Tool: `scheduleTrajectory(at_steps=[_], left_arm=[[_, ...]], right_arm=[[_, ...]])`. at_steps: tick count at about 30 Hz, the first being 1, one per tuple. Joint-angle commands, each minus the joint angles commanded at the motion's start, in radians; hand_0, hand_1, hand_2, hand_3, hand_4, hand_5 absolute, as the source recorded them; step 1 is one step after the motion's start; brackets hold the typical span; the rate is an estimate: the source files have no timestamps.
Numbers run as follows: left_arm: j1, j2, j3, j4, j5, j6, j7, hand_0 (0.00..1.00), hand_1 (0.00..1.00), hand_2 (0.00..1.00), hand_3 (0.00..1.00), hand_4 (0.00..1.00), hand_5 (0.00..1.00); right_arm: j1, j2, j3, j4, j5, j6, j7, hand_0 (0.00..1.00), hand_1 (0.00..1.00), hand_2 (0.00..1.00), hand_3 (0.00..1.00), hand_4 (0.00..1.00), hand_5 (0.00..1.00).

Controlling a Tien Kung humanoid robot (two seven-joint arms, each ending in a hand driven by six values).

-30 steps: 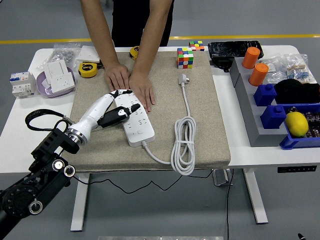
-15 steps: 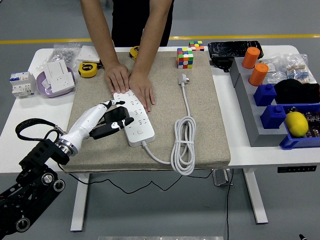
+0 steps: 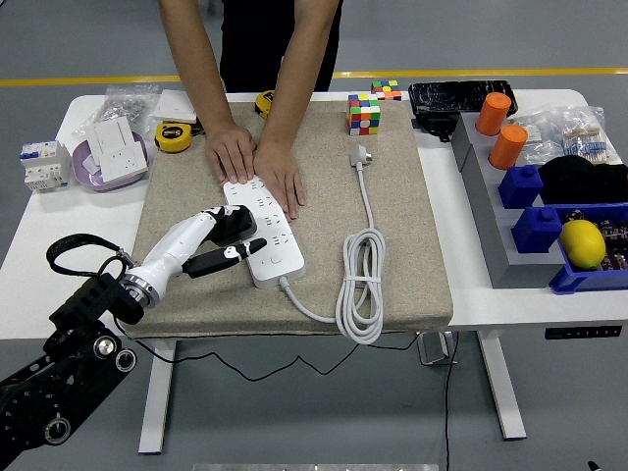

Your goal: Pick up the plug,place it near the board,insert it into the board,press the button

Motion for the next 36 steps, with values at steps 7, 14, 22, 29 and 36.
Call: scheduleTrajectory(at_steps=[7,14,22,29,36], left_arm=[[-0.038,-0.011,0.02,0.027,0.003,-0.005,0.002,0.9,0.928,0.877,0.854,0.998,0.998],[-0.071,-0.014,0.026,0.062,0.009,-0.009,0.002,0.898,0.926,0.876,0.853,0.998,0.998],[-0.075,-0.012,0.027,0.068,0.014,-0.011,0.003,0.898,0.926,0.876,0.853,0.998,0.998],[-0.08,-0.008,0.023,0.071,0.018,-0.011,0.0,0.898,0.925,0.875,0.852,0.998,0.998],[-0.085,-0.009,0.013,0.046,0.028,0.0,-0.013,0.898,0.925,0.871,0.849,0.998,0.998]], right_arm=[[0.004,-0.001,-0.004,0.0,0.001,0.0,0.001,0.838,0.766,0.747,0.768,0.998,0.89],[0.005,-0.002,-0.005,0.0,0.001,0.0,0.001,0.837,0.765,0.747,0.769,0.998,0.892],[0.004,-0.002,-0.002,0.0,0.002,0.0,0.0,0.838,0.766,0.747,0.768,0.998,0.894],[0.009,-0.002,-0.004,0.0,0.007,0.0,0.003,0.837,0.766,0.747,0.768,0.998,0.895],[0.007,-0.002,-0.001,0.0,0.005,-0.001,0.0,0.837,0.765,0.746,0.768,0.998,0.896]])
